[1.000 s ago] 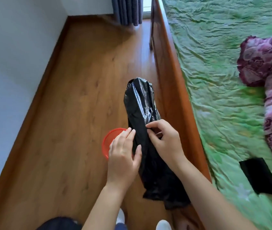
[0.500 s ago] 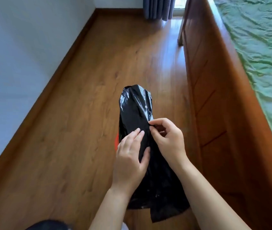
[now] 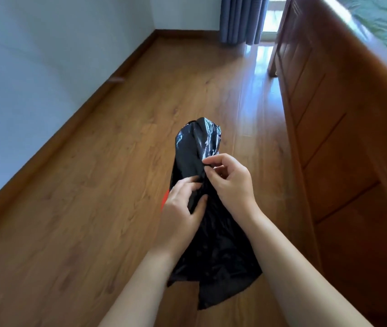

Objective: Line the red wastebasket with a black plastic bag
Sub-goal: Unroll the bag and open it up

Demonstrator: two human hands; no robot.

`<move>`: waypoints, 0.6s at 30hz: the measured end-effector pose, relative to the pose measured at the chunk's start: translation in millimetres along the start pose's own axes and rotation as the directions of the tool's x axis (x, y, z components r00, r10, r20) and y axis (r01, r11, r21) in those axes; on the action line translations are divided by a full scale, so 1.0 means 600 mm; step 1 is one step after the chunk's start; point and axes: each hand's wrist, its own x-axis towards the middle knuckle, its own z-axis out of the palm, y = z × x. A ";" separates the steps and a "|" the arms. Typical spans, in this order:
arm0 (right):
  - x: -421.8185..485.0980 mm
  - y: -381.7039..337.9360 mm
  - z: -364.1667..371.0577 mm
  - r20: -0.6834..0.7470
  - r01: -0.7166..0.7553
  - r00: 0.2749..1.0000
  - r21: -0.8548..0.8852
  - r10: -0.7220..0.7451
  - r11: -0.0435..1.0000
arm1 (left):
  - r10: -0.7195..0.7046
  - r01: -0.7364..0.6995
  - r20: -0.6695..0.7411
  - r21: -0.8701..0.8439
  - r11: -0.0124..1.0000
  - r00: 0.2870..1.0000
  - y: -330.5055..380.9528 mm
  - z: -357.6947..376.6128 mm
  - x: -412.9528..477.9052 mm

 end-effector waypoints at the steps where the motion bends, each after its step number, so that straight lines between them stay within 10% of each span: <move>1: -0.001 0.003 0.000 0.008 0.007 1.000 0.017 -0.007 1.000 | 0.009 -0.009 -0.004 -0.027 1.000 1.000 -0.002 0.001 0.002; 18: -0.131 -0.102 -0.109 0.457 0.187 0.880 -0.087 -0.127 0.978 | -0.184 0.147 -0.158 -0.224 0.964 0.970 0.075 -0.059 -0.037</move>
